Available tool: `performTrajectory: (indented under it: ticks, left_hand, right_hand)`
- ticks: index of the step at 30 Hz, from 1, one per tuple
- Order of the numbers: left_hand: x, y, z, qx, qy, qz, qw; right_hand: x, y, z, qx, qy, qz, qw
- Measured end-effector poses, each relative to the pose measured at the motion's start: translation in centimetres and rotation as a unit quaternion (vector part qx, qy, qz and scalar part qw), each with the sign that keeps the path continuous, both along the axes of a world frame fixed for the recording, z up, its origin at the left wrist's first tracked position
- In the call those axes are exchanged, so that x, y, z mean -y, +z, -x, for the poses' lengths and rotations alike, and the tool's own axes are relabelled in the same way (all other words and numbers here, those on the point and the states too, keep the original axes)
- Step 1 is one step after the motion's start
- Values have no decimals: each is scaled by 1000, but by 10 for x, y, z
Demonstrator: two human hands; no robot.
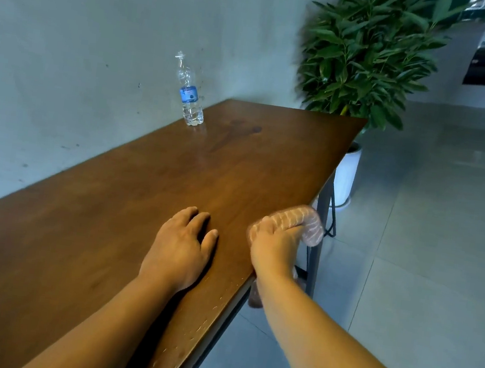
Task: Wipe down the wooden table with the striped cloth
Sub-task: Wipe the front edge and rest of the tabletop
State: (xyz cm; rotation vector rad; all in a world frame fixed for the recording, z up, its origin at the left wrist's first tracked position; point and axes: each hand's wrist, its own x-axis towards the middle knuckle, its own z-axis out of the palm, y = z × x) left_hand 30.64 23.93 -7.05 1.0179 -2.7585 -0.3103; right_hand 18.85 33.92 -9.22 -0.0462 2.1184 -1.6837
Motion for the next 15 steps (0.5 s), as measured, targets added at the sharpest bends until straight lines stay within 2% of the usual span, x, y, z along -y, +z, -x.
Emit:
performTrajectory:
  ticks: [3,7,11,15]
  left_hand:
    - [-3,4,-1,-4,-3,-2,1000]
    - [-4,8,-11,-9,-25,-11,1000]
    - [-1,13,-43,12,-54,-22,998]
    - [5,16,-87,37,-73,-25,996]
  right_hand:
    - [-10,-9,-64,12,24,0,1000]
    - [-26,-11,-114,17,45,58,997]
    - [-24,-4,-99,24,53,60,997]
    - [-11,6,-44,32,5,88,996]
